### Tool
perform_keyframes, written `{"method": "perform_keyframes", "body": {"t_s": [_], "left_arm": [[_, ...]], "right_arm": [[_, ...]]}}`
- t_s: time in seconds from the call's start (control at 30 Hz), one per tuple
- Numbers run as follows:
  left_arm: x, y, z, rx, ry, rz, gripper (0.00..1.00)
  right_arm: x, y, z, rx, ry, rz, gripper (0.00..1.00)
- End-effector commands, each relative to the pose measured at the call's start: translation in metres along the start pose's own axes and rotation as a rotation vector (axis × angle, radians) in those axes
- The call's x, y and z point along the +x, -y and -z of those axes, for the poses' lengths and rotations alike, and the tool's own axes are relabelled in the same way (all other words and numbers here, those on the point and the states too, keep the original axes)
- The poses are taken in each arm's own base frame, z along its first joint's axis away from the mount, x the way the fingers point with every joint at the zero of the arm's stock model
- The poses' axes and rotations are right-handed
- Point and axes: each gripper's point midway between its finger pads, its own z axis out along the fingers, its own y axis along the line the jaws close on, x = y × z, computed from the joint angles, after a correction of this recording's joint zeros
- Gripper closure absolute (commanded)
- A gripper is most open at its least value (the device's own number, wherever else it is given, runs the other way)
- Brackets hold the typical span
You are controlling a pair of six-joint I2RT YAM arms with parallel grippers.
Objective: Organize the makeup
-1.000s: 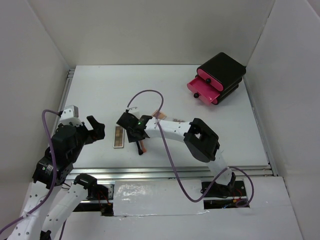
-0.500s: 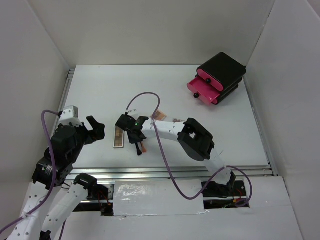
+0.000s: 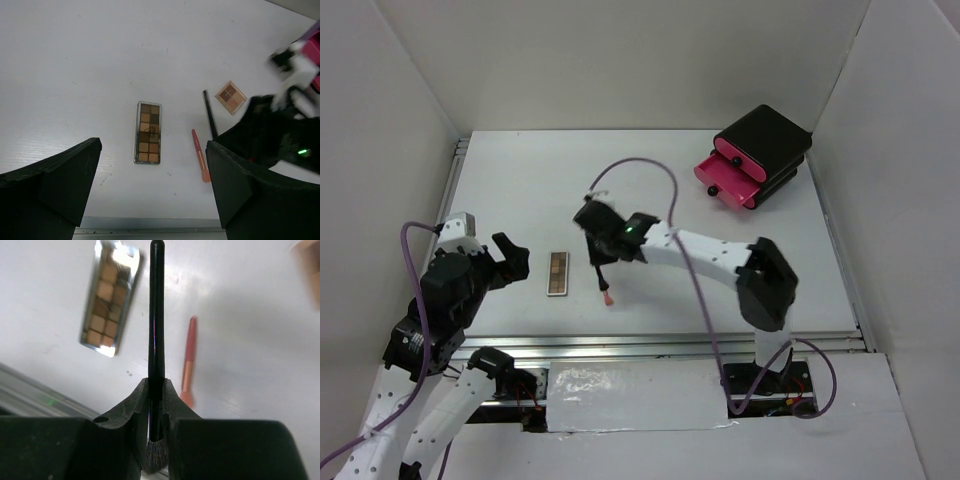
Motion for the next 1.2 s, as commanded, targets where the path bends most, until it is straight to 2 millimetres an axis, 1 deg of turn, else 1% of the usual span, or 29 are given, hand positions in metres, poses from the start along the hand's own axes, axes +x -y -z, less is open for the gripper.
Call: {"method": "perform_keyframes", "body": {"t_s": [0.0,0.03,0.07,0.1,0.13,0.17,0.2,0.23,0.27,0.3,0.33,0.37,0.4,0.47,0.5,0.53,0.57,0.6,0.63,0.7,0.87,1.03,1.17], "left_arm": [[-0.009,0.002,0.003,0.009,0.039,0.014,0.01],[-0.008,0.003,0.003,0.012,0.038,0.014,0.01],[-0.010,0.003,0.004,0.014,0.042,0.014,0.01],[-0.009,0.003,0.004,0.015,0.040,0.013,0.01],[-0.009,0.003,0.003,0.015,0.038,0.012,0.01],[-0.008,0.003,0.003,0.014,0.036,0.010,0.01],[-0.008,0.004,0.003,0.016,0.033,0.008,0.01],[-0.008,0.004,0.002,0.016,0.032,0.008,0.01],[-0.007,0.004,0.002,0.018,0.031,0.006,0.01],[-0.007,0.004,0.002,0.018,0.031,0.006,0.01],[-0.007,0.005,0.001,0.019,0.029,0.004,0.01],[-0.007,0.005,0.001,0.019,0.029,0.004,0.00],[-0.007,0.005,0.001,0.019,0.029,0.004,0.01],[-0.007,0.004,0.001,0.016,0.027,0.004,0.01],[-0.007,0.004,0.000,0.014,0.026,0.003,0.01],[-0.006,0.005,0.000,0.019,0.025,0.000,0.01],[-0.006,0.006,0.000,0.025,0.021,-0.001,0.01],[-0.005,0.007,-0.001,0.027,0.018,-0.005,0.00],[-0.006,0.007,-0.001,0.028,0.018,-0.004,0.01],[-0.005,0.008,-0.002,0.032,0.013,-0.007,0.01],[-0.005,0.008,-0.001,0.036,0.017,-0.005,0.01],[-0.006,0.009,0.000,0.040,0.020,-0.006,0.01],[-0.006,0.009,0.000,0.046,0.021,-0.008,0.01]], "right_arm": [[-0.106,0.055,0.068,-0.029,0.253,-0.092,0.98],[-0.132,0.094,0.078,-0.025,0.296,-0.099,0.98],[-0.145,0.116,0.082,0.003,0.320,-0.100,0.98],[-0.159,0.138,0.089,0.044,0.348,-0.049,1.00],[-0.167,0.159,0.091,0.082,0.360,-0.024,1.00],[-0.182,0.194,0.095,0.161,0.390,-0.026,1.00],[-0.192,0.211,0.095,0.215,0.390,0.049,1.00],[-0.196,0.230,0.095,0.278,0.383,0.080,1.00],[-0.199,0.245,0.095,0.331,0.374,0.107,1.00],[-0.203,0.268,0.096,0.409,0.356,0.149,1.00],[-0.208,0.284,0.091,0.479,0.350,0.170,1.00],[-0.209,0.302,0.095,0.574,0.346,0.176,1.00],[-0.209,0.318,0.094,0.616,0.320,0.208,1.00],[-0.212,0.336,0.090,0.656,0.311,0.214,1.00],[-0.208,0.350,0.091,0.678,0.294,0.227,1.00],[-0.215,0.354,0.094,0.688,0.329,0.229,1.00],[-0.214,0.360,0.095,0.696,0.324,0.263,1.00],[-0.209,0.365,0.097,0.695,0.328,0.273,1.00],[-0.216,0.366,0.100,0.696,0.363,0.280,1.00],[-0.216,0.373,0.104,0.706,0.376,0.294,1.00],[-0.223,0.379,0.107,0.696,0.385,0.307,1.00],[-0.226,0.381,0.101,0.683,0.392,0.369,1.00],[-0.224,0.386,0.094,0.689,0.396,0.376,1.00]]}}
